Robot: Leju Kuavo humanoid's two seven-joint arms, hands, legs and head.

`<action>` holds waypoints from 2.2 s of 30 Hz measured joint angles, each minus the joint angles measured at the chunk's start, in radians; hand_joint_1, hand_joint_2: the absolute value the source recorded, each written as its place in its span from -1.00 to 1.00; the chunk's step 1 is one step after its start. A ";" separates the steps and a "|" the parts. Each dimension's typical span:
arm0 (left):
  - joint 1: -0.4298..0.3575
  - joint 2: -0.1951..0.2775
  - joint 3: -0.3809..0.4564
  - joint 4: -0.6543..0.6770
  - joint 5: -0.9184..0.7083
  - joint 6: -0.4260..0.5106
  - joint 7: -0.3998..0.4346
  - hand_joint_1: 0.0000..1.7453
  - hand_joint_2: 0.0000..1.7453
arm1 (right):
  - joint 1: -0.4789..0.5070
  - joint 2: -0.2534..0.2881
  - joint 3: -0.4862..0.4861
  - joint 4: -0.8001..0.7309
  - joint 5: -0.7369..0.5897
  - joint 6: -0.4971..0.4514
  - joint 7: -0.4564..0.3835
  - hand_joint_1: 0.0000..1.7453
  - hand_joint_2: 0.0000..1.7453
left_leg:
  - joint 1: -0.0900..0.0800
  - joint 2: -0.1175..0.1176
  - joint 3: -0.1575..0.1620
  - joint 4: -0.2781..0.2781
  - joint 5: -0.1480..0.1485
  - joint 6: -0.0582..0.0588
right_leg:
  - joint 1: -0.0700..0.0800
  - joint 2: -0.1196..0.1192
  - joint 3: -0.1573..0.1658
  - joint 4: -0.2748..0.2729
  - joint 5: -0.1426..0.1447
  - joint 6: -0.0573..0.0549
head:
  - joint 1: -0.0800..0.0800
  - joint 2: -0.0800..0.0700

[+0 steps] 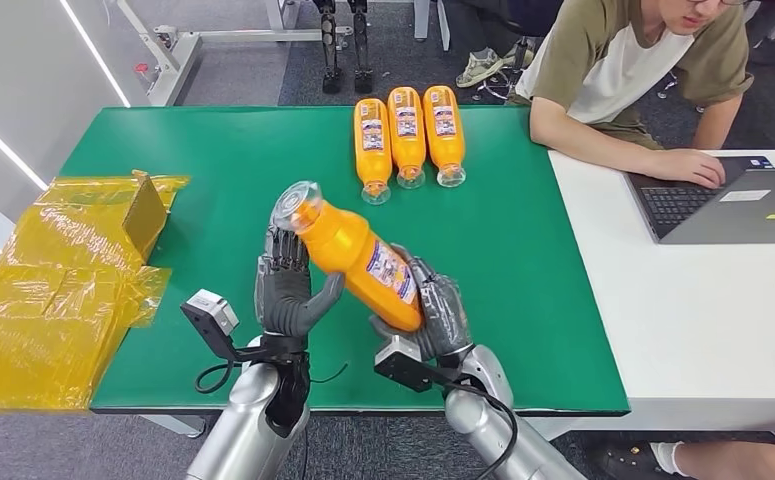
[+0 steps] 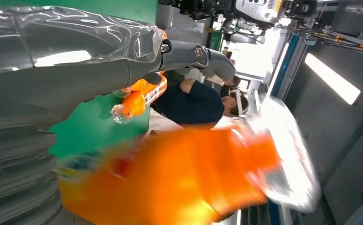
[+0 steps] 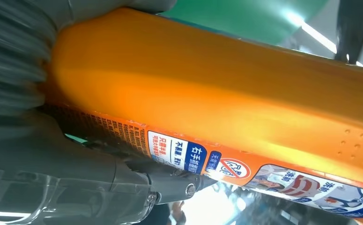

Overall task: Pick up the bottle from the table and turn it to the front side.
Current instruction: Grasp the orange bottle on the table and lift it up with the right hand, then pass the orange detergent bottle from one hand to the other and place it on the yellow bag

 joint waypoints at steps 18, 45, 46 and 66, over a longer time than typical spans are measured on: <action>0.010 -0.007 0.040 -0.008 -0.046 -0.060 0.012 -0.22 1.00 | 0.057 -0.021 0.047 -0.068 0.270 0.200 0.171 1.00 1.00 | 0.000 0.001 0.000 0.000 0.000 0.000 | 0.000 0.002 -0.002 0.000 0.000 0.000 | 0.000 0.000; 0.001 -0.013 0.021 0.016 -0.113 -0.102 0.006 1.00 1.00 | 0.153 -0.014 -0.019 -0.156 0.170 -0.113 0.025 -1.00 1.00 | 0.000 0.002 0.000 0.000 0.000 0.000 | 0.000 0.002 -0.002 0.000 0.000 0.000 | 0.000 0.000; 0.001 -0.013 0.021 0.016 -0.114 -0.096 0.006 1.00 1.00 | 0.158 -0.011 -0.020 -0.168 0.142 -0.125 0.007 -1.00 1.00 | 0.000 0.002 0.000 0.000 0.000 0.000 | 0.000 0.002 -0.002 0.000 0.000 0.000 | 0.000 0.000; 0.027 0.185 0.184 -0.171 -0.550 0.712 0.145 1.00 1.00 | 0.385 0.114 -0.129 -0.533 -0.190 -0.130 -0.138 -1.00 1.00 | 0.001 0.002 0.000 -0.003 0.001 -0.001 | 0.001 0.002 -0.002 0.001 -0.001 -0.002 | 0.000 0.000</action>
